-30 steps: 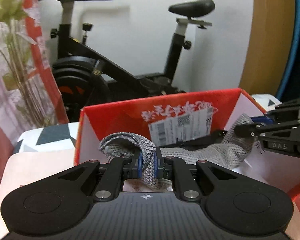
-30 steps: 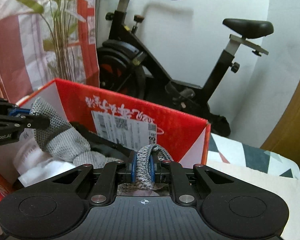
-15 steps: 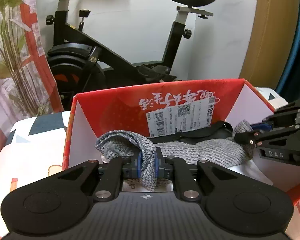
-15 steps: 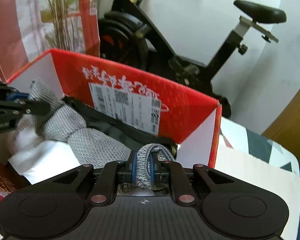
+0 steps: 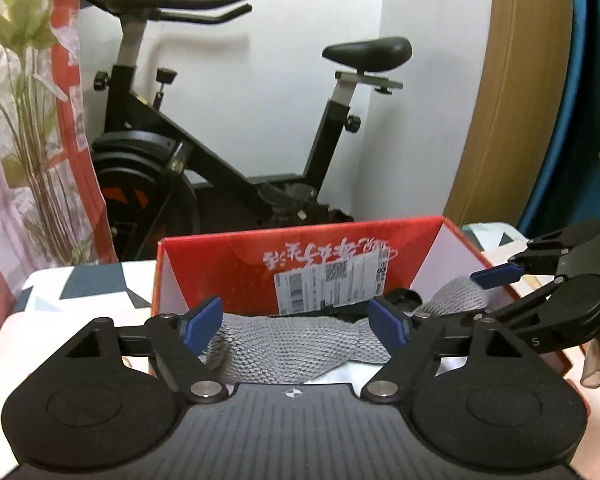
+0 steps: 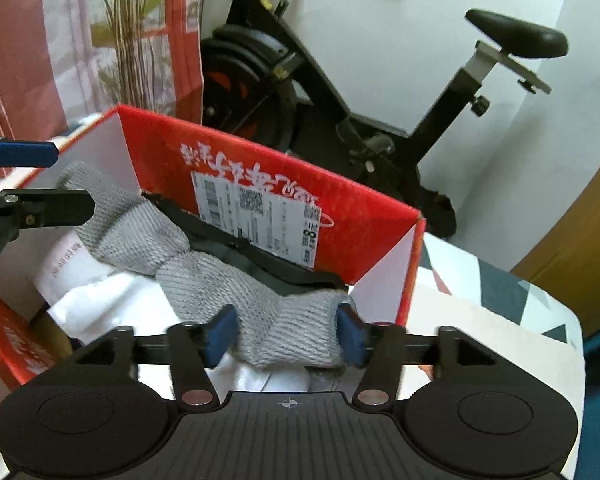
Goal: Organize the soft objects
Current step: 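Open both grippers to release the mesh item and withdraw, then move both grippers to the black dotted gloves and close on them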
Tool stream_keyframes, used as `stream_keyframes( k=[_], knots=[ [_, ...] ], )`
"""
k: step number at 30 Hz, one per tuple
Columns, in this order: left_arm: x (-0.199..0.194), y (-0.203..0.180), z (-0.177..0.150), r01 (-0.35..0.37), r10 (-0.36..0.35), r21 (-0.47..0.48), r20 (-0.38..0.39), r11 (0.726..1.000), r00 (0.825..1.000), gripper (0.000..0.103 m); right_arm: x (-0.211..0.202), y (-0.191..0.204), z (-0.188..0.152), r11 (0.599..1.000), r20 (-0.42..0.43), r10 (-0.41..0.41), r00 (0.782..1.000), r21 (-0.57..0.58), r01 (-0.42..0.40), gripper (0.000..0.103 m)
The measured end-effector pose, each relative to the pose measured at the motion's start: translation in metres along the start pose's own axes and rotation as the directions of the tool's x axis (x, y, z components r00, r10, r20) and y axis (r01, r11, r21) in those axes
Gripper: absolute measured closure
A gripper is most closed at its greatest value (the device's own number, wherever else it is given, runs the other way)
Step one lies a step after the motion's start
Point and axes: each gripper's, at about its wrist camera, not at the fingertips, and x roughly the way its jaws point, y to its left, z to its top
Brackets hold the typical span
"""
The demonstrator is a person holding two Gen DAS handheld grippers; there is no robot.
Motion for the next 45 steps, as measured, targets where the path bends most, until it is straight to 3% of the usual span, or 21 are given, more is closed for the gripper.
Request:
stream_keyframes(
  k=[3, 8, 10, 16, 27, 37, 45],
  knots=[
    [-0.013, -0.006, 0.002, -0.006, 0.005, 0.01, 0.019, 1.0, 1.0, 0.012, -0.016, 0.0, -0.003, 1.0, 0.036, 0.016, 0.999, 0.015, -0.016, 0.04],
    [-0.04, -0.016, -0.005, -0.036, 0.036, 0.012, 0.059, 0.999, 0.998, 0.0, -0.045, 0.002, -0.009, 0.997, 0.107, 0.026, 0.994, 0.067, -0.033, 0.007],
    [-0.051, -0.021, -0.011, -0.048, 0.048, 0.002, 0.075, 0.999, 0.996, 0.0, -0.057, 0.002, -0.013, 0.993, 0.136, 0.027, 0.99, 0.111, -0.042, 0.001],
    [-0.076, -0.04, -0.027, -0.098, 0.096, 0.022, 0.079, 0.995, 0.992, 0.0, -0.085, 0.01, -0.037, 0.988, 0.202, 0.022, 0.979, 0.145, -0.052, 0.0],
    [-0.12, -0.056, -0.062, -0.16, 0.162, -0.034, 0.105, 0.987, 0.981, 0.0, -0.122, 0.026, -0.089, 0.977, 0.285, 0.059, 0.957, 0.181, -0.114, 0.0],
    [-0.152, -0.071, -0.117, -0.18, 0.188, -0.09, 0.097, 0.98, 0.977, 0.0, -0.139, 0.052, -0.15, 0.979, 0.337, 0.056, 0.94, 0.165, -0.117, 0.0],
    [-0.159, -0.08, -0.161, -0.231, 0.236, -0.066, 0.077, 0.971, 0.969, 0.0, -0.143, 0.068, -0.199, 0.979, 0.398, 0.029, 0.917, 0.172, -0.105, 0.0]
  ],
)
